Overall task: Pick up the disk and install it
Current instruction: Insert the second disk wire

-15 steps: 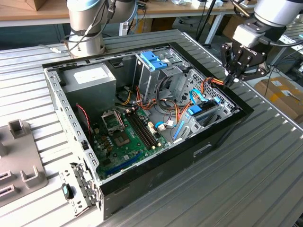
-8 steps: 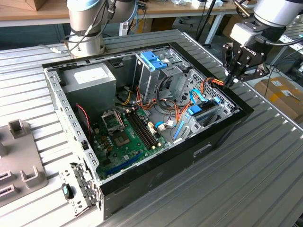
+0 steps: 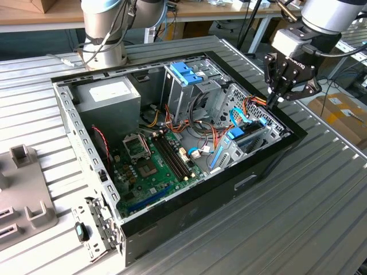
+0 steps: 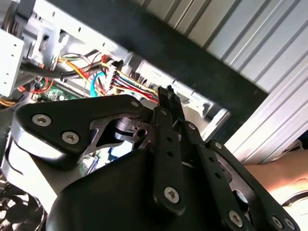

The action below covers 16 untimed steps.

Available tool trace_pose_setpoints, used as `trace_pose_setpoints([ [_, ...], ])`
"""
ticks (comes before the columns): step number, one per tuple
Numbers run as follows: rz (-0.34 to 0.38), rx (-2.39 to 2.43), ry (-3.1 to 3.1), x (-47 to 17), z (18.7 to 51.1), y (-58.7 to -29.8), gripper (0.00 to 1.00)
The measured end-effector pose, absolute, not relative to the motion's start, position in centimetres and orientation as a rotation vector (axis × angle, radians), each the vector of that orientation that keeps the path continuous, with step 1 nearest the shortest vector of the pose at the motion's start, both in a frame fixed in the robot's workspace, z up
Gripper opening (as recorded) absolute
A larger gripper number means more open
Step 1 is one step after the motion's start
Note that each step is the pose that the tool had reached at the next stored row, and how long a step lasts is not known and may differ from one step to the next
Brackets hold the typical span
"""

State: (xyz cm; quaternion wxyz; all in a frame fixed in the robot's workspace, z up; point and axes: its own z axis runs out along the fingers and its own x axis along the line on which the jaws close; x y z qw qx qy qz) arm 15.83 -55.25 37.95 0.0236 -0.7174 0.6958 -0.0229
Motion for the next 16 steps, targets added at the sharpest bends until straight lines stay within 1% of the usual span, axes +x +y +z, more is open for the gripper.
trace_pose_setpoints([
  [8, -0.072, -2.199, 2.177, 13.7, 37.4, -55.3, 0.16],
  [16, -0.072, -2.197, 2.18, 13.5, 37.3, -55.2, 0.16],
])
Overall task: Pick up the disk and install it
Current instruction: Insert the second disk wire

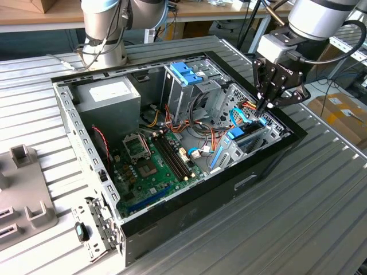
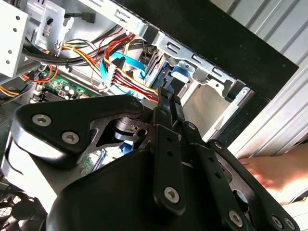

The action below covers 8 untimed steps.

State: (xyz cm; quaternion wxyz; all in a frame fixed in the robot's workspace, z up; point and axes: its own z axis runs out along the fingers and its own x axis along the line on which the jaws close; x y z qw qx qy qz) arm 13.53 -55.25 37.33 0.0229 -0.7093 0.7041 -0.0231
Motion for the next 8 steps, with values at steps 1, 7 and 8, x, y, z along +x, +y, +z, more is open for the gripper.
trace_pose_setpoints([
  [1, -0.069, -2.198, 2.181, 13.52, 37.33, -55.25, 0.16],
  [7, -0.033, -2.215, 2.199, 13.52, 37.31, -55.25, 0.16],
  [8, -0.033, -2.215, 2.199, 13.53, 37.31, -55.25, 0.16],
])
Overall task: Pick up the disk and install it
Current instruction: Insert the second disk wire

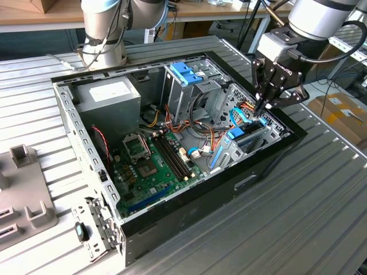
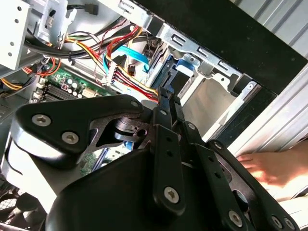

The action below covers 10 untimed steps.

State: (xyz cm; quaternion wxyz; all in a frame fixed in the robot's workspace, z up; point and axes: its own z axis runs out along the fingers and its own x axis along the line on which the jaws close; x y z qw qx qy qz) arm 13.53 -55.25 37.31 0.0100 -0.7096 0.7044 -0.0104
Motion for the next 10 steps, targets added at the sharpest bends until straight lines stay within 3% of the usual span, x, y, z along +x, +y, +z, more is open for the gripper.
trace_pose_setpoints([
  [10, -0.029, -2.199, 2.219, 13.86, 36.33, -55.25, 0.16],
])
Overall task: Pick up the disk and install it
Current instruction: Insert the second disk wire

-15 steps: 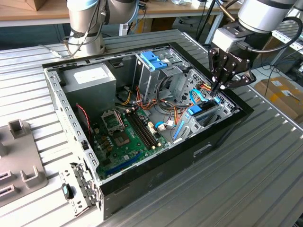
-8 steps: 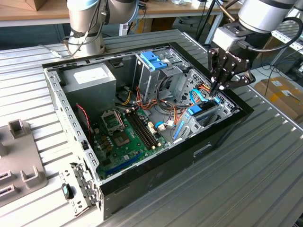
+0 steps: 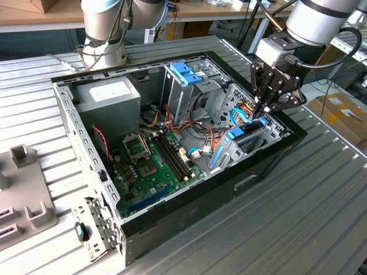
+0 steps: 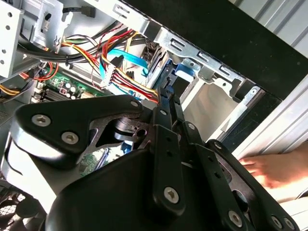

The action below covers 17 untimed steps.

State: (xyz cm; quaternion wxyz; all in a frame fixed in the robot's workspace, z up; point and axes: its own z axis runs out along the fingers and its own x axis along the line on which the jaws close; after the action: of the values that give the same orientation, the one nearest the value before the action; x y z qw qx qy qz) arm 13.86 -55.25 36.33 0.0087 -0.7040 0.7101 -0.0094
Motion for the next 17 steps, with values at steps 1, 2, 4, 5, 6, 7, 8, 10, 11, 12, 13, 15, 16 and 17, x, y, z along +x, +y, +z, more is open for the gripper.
trace_pose_setpoints([
  [1, -0.029, -2.199, 2.219, 13.87, 36.33, -55.25, 0.16],
  [2, -0.029, -2.199, 2.219, 13.87, 36.33, -55.25, 0.16],
  [4, -0.029, -2.199, 2.219, 13.87, 36.32, -55.25, 0.16],
  [5, -0.029, -2.199, 2.219, 13.87, 36.3, -55.25, 0.16],
  [6, -0.029, -2.198, 2.219, 13.86, 36.25, -55.25, 0.16],
  [7, -0.029, -2.199, 2.219, 13.87, 36.21, -55.25, 0.16],
  [8, -0.029, -2.199, 2.219, 13.87, 36.19, -55.25, 0.16],
  [10, -0.029, -2.199, 2.219, 13.87, 36.12, -55.24, 0.16],
  [11, -0.029, -2.199, 2.219, 13.87, 36.11, -55.24, 0.16],
  [12, -0.029, -2.199, 2.219, 13.87, 36.1, -55.23, 0.16],
  [13, -0.029, -2.199, 2.219, 13.87, 36.09, -55.23, 0.16],
  [15, -0.028, -2.198, 2.219, 13.87, 35.98, -55.23, 0.16],
  [16, -0.029, -2.199, 2.219, 13.87, 35.9, -55.23, 0.16],
  [17, -0.029, -2.199, 2.219, 13.87, 35.89, -55.23, 0.16],
])
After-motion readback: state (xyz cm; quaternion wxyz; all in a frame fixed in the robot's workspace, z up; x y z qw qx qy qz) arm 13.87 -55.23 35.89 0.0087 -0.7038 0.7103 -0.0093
